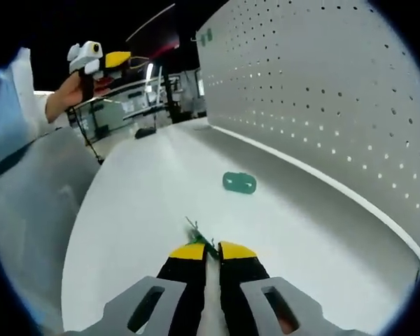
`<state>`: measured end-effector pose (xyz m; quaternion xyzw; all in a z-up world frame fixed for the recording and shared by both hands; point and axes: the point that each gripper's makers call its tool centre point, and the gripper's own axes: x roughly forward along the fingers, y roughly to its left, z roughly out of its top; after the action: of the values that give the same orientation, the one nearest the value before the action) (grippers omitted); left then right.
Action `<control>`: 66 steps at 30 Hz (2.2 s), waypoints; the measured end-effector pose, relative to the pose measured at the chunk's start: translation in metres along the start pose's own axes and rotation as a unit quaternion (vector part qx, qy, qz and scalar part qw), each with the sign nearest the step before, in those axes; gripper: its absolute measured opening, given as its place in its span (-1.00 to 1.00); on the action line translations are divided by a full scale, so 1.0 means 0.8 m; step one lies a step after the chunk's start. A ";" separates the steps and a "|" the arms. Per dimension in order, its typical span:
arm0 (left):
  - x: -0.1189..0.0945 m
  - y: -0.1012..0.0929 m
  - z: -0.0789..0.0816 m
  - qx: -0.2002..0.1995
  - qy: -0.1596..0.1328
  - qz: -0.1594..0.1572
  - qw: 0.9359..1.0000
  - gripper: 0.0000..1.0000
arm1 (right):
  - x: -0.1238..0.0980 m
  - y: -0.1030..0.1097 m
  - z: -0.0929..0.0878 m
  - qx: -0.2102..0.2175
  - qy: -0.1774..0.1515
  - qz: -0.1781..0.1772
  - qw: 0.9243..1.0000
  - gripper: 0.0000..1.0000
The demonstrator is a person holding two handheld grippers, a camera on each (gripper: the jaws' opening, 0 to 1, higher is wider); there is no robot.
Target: Insert the hook assembly into the mounting plate slot until the hook locks in place.
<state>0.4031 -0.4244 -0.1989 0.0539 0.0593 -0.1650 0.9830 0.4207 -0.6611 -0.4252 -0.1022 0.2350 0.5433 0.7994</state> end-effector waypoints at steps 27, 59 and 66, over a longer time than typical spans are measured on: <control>-0.001 -0.003 -0.009 -0.010 0.003 -0.014 1.000 0.16 | -0.003 0.000 0.036 -0.034 -0.007 -0.011 0.999 -1.00; -0.003 -0.025 -0.025 -0.022 0.006 -0.044 0.999 0.12 | 0.000 -0.021 0.064 0.010 0.003 -0.048 0.999 -1.00; -0.003 -0.034 -0.023 -0.021 0.002 -0.053 0.998 0.12 | -0.007 -0.019 0.085 0.011 -0.004 -0.059 0.998 -1.00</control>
<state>0.3902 -0.4469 -0.2193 0.0304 0.0673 -0.2159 0.9736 0.4510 -0.6431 -0.3647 -0.1046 0.2317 0.4931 0.8320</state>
